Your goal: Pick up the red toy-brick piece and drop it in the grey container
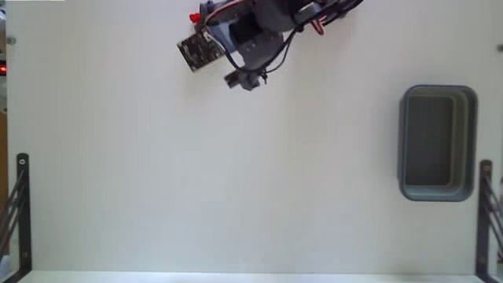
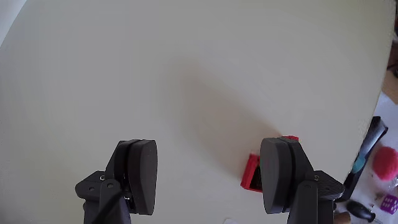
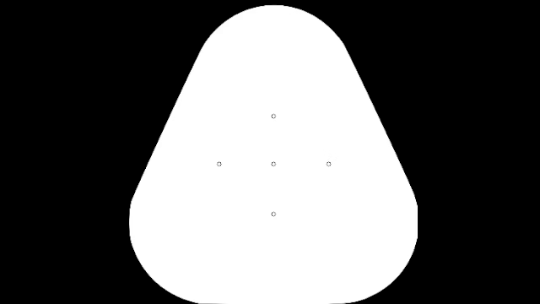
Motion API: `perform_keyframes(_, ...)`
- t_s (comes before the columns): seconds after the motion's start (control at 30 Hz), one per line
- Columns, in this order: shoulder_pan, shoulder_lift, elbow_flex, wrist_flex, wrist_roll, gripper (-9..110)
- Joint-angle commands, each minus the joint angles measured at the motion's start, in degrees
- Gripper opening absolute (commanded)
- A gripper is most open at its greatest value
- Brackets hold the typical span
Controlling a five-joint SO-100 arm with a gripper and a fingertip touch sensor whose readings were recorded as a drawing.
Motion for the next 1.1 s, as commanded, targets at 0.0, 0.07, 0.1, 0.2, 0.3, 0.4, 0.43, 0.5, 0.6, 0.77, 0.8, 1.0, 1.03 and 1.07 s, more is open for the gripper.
perform_keyframes(0.0, 3.74, 0.35, -2.52, 1.1, 0.18, 110)
perform_keyframes(0.07, 5.17, 0.35, -2.52, 1.1, 0.18, 110)
perform_keyframes(0.1, 6.02, 0.35, -2.52, 1.1, 0.18, 110)
perform_keyframes(0.2, 8.3, 0.35, -2.52, 1.1, 0.18, 110)
perform_keyframes(0.3, 10.58, 0.35, -2.52, 1.1, 0.18, 110)
perform_keyframes(0.4, 12.8, 0.35, -2.52, 1.1, 0.18, 110)
perform_keyframes(0.43, 13.52, 0.35, -2.52, 1.1, 0.18, 110)
perform_keyframes(0.5, 14.7, 0.35, -2.52, 1.1, 0.18, 110)
perform_keyframes(0.6, 15.75, 0.35, -2.52, 1.1, 0.18, 110)
perform_keyframes(0.77, 15.78, 0.35, -2.52, 1.1, 0.18, 110)
perform_keyframes(0.8, 15.78, 0.35, -2.52, 1.1, 0.18, 110)
perform_keyframes(1.0, 15.78, 0.35, -2.52, 1.1, 0.18, 110)
perform_keyframes(1.03, 15.78, 0.35, -2.52, 1.1, 0.18, 110)
perform_keyframes(1.07, 15.78, 0.35, -2.52, 1.1, 0.18, 110)
